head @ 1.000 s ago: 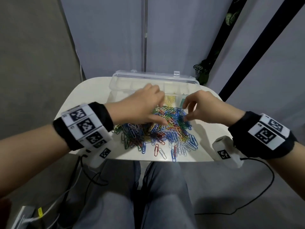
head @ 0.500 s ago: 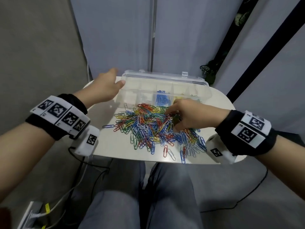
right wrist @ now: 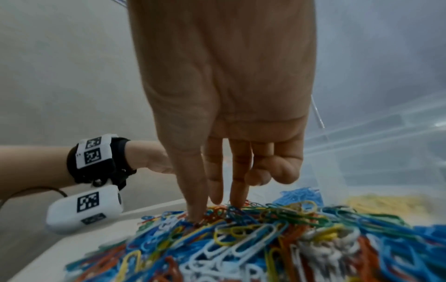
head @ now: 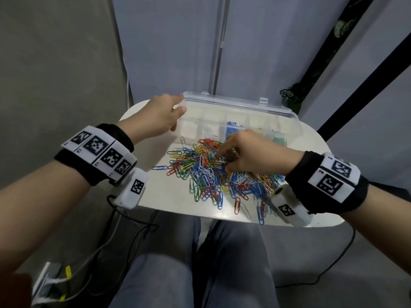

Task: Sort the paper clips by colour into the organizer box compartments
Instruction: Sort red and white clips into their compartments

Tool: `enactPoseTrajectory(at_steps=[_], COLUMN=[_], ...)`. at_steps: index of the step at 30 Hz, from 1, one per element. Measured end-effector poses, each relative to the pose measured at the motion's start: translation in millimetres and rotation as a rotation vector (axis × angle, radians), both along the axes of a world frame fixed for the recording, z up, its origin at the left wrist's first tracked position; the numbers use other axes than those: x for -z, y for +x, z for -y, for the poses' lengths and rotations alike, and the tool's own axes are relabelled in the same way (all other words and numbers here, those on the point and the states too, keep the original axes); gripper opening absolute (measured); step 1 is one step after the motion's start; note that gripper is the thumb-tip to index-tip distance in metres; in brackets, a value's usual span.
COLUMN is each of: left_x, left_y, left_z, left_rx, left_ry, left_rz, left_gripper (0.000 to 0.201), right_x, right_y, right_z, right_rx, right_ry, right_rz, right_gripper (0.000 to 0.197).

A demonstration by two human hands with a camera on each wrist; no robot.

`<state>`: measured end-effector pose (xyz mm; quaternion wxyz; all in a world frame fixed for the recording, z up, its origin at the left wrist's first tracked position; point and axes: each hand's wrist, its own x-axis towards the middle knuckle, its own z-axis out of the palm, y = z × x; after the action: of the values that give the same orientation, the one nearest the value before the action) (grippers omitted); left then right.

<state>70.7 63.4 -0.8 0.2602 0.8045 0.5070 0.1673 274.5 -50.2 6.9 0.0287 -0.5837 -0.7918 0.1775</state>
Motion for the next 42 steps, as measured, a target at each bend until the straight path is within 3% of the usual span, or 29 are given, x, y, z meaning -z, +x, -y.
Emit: enactPoseTrajectory(at_steps=[2,6,14,19,26,42], left_x=[-1,-1,-1,0,1,6], left_y=[0,-1,-1,-2,-3,-5], left_z=[1,1,1,0,-1,-6], left_rx=[0.000,0.002,0.012,0.020,0.030,0.034], left_ry=[-0.010,-0.022,-0.020,-0.007,0.012,0.012], left_rz=[-0.003,0.004,0.012,0.006,-0.009,0.004], left_gripper=[0.049,0.049,0.049,0.049,0.049,0.051], right_x=[3,2,-16,-31,-40,-31], right_y=[-1,2,17,22,13,-40], right_z=[-1,-4,-6,-12,-44,-90], right_rx=[0.020,0.110,0.345,0.433,0.542,0.491], right_ry=[-0.023,-0.039,-0.153,-0.055,0.189,0.157], right_rz=[0.020,-0.126,-0.559,-0.716,-0.682,-0.610], right_gripper=[0.030,0.010,0.006,0.010,0.006,0.011])
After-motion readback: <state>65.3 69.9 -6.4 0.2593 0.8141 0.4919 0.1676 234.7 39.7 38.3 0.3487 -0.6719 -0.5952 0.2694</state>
